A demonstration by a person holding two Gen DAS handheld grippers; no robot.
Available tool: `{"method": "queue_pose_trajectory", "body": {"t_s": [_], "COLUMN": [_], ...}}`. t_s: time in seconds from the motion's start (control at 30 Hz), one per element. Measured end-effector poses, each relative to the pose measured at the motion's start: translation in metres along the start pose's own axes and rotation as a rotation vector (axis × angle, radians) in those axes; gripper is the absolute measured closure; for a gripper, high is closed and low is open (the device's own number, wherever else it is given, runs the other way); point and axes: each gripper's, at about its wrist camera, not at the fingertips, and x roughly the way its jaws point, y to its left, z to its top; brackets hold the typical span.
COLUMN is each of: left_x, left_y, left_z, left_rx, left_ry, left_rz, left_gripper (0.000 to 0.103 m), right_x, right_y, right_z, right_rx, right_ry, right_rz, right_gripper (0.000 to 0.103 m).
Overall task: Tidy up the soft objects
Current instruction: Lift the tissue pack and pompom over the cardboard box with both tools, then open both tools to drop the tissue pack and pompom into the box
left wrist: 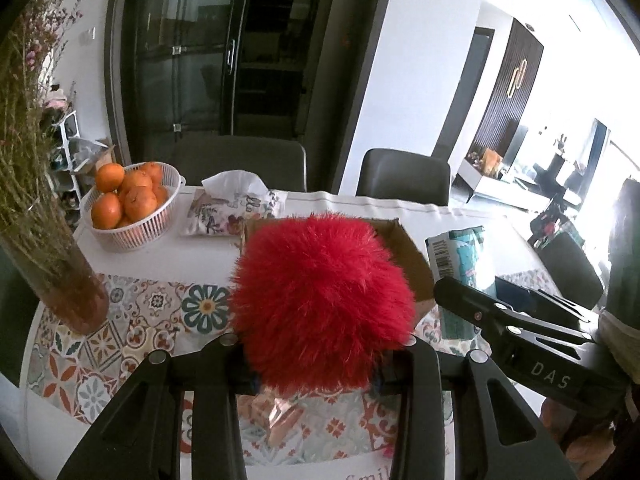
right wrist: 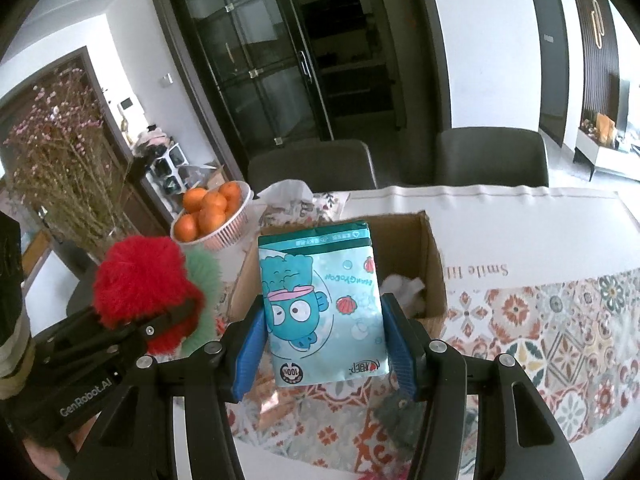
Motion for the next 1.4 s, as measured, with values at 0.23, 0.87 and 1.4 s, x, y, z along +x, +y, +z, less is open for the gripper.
{"method": "queue_pose_trajectory", "body": {"t_s": [0.23,0.87,1.4], "left_x": [0.013,0.092,0.147], "left_y": [0.001,0.011,0.012], "left_z": [0.024,0.056,0.046], "left_rx": [-0.021,0.002,0.045], "left_ry": [0.004,0.178,0.336], "left_rz": [-0.018,-0.001,0.029], "left_gripper": [0.066,0.066,0.064], "right_x": [0.013,0.088,0.142], "right_y": [-0.005,-0.027,-0.050], "right_z": [0.024,0.056,0.045], "right_rx": [0.016,0.008,0.073], "right_ry": [0.026,0.221,0.368], "right_rz": [-0.011,-0.073,-0.059], "right_gripper": [0.047,0.047,0.047]}}
